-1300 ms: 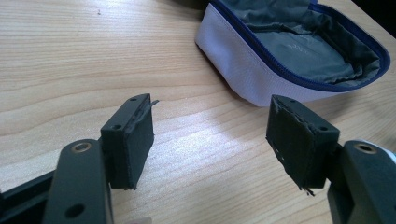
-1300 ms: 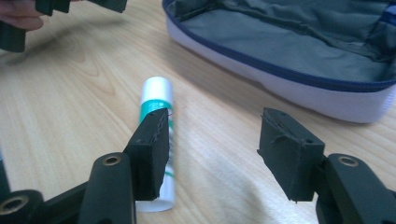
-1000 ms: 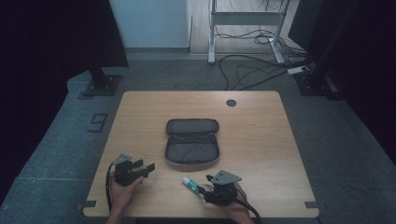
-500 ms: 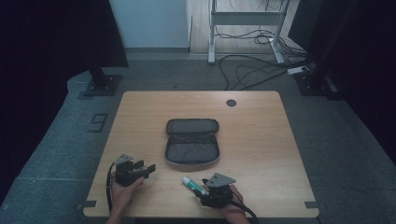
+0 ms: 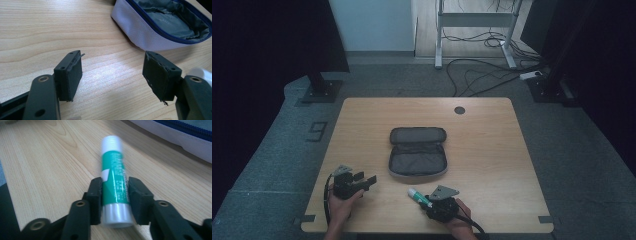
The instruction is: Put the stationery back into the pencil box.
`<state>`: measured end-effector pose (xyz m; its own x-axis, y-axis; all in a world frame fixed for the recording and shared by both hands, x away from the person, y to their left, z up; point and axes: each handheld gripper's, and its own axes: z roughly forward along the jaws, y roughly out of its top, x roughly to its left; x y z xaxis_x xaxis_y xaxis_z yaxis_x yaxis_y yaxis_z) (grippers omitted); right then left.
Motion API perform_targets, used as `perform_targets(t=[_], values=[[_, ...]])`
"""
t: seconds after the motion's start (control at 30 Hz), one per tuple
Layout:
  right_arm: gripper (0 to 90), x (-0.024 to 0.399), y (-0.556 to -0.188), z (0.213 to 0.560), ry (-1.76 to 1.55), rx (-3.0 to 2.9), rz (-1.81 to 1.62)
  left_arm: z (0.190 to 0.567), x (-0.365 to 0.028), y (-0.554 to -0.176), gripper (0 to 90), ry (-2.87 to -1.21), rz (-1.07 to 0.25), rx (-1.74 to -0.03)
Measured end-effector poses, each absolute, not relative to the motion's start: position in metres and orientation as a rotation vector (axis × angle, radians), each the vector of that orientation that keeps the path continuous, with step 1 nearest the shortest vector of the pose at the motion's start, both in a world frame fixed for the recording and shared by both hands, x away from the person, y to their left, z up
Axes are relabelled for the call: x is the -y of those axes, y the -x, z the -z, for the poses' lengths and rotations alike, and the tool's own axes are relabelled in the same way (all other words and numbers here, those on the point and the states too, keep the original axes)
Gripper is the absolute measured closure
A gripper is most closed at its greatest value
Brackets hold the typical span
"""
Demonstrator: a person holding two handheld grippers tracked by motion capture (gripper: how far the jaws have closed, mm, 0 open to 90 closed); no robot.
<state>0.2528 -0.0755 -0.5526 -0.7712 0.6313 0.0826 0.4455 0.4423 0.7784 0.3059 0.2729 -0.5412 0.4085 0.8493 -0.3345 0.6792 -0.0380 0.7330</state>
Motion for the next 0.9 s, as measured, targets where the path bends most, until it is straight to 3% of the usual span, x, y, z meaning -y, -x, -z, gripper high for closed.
perform_targets(t=[0.9], values=[[65.1,0.083,-0.252,0.534,-0.94,-2.425,-1.315,0.542,-0.274,-0.306,32.3,-1.775,-0.232,-1.327]])
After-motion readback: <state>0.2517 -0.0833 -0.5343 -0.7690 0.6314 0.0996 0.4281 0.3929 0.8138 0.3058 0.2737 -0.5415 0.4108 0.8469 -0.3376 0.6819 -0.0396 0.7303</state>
